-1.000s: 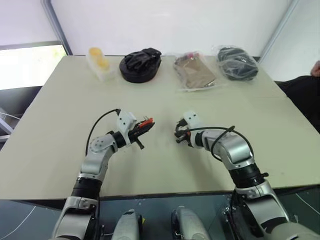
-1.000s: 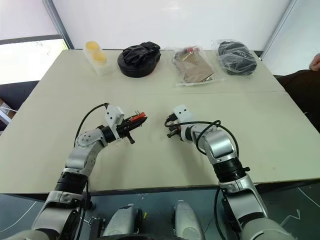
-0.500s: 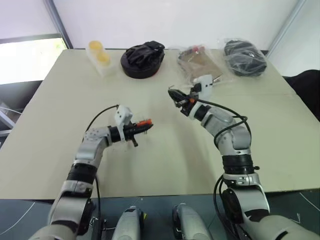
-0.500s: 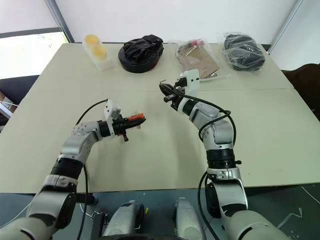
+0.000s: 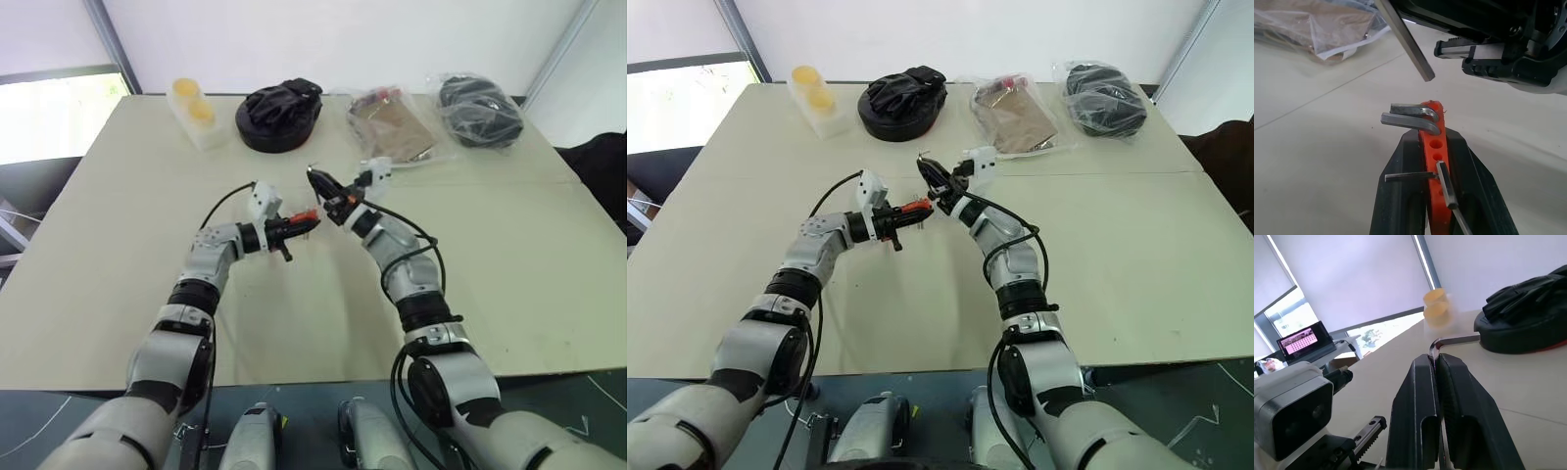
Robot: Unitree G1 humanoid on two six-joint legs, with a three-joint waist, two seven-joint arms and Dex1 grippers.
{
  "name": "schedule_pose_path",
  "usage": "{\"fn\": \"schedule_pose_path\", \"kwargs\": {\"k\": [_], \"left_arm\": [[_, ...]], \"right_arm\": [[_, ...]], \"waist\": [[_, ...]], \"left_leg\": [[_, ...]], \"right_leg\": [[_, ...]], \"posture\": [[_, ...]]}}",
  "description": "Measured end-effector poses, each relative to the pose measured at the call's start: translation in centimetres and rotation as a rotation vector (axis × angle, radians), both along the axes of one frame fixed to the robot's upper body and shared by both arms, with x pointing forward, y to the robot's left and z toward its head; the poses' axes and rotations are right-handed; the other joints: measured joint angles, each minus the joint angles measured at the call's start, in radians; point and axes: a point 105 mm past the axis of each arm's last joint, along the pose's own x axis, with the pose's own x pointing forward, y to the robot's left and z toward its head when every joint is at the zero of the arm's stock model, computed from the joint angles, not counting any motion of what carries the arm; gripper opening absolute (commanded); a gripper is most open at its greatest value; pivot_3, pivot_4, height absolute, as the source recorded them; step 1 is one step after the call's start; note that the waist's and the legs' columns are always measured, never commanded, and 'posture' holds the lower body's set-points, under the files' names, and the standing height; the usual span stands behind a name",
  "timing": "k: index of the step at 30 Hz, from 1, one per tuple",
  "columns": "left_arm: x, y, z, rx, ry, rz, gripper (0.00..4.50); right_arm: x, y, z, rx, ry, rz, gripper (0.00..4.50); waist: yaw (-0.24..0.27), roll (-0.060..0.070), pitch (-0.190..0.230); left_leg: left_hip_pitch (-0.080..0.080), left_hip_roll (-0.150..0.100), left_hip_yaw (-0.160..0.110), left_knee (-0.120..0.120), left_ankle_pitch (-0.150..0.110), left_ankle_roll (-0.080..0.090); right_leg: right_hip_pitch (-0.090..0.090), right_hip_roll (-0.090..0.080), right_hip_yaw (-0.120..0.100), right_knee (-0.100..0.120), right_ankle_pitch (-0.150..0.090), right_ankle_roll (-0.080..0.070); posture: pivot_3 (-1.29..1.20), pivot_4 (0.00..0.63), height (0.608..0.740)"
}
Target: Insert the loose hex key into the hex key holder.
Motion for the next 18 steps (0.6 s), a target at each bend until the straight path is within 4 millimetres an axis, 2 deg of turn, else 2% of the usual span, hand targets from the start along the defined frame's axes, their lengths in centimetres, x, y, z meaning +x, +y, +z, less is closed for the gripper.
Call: {"fn": "schedule_pose_path", "kwargs": {"k": [18], "left_arm": [[0.2, -0.6, 1.0, -0.066, 0.03, -0.012, 0.0]], "right_arm": [[0.0, 0.2, 0.2, 0.035, -0.009, -0.006, 0.05]], "waist": [[0.0, 0.0, 0.0]], "left_leg": [[0.0, 0.0, 0.0, 0.001, 0.0, 0.0]], "right_leg": [[0.0, 0.0, 0.0, 0.001, 0.0, 0.0]], "posture": [[0.0, 0.15, 0.74]]}}
